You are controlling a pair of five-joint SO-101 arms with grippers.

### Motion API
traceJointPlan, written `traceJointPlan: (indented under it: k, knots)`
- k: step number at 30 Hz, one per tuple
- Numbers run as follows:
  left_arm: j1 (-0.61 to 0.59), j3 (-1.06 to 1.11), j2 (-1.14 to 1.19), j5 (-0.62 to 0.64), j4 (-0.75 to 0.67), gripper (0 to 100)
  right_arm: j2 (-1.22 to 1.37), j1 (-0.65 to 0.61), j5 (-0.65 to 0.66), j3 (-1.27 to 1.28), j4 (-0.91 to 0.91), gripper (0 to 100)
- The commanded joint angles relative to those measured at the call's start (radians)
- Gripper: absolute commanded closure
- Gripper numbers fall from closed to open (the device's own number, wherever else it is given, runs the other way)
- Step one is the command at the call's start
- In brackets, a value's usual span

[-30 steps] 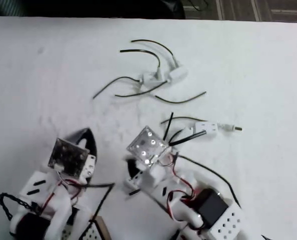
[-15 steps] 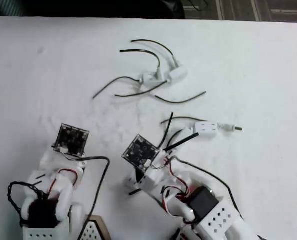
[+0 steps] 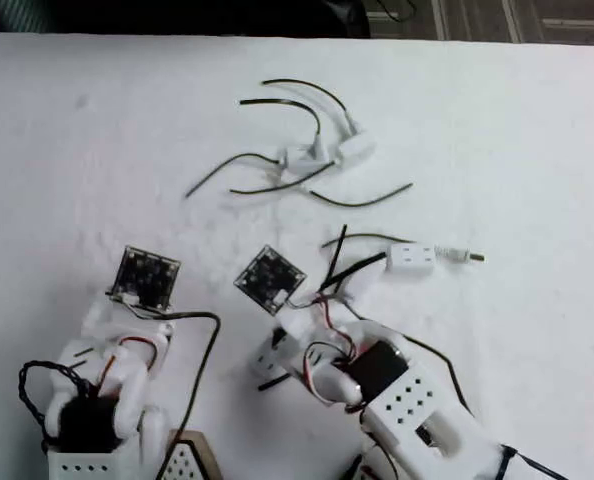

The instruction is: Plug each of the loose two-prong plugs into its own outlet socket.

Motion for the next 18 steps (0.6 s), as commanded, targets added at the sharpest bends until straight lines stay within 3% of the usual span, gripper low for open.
traceJointPlan:
  k: [1, 11, 18]
  knots:
    - [-0.008, -0.005, -0.001, -0.012, -0.021, 98, 0.005, -0.004, -0.012, -0.048, 0.015, 98.2]
    - [-0.008, -0.005, -0.001, -0.014, -0.018, 98, 0.015, -0.113, -0.089, -0.048, 0.035, 98.2]
    - [-0.008, -0.005, -0.001, -0.014, -0.017, 98, 0.015, -0.056, -0.080, -0.046, 0.033, 98.2]
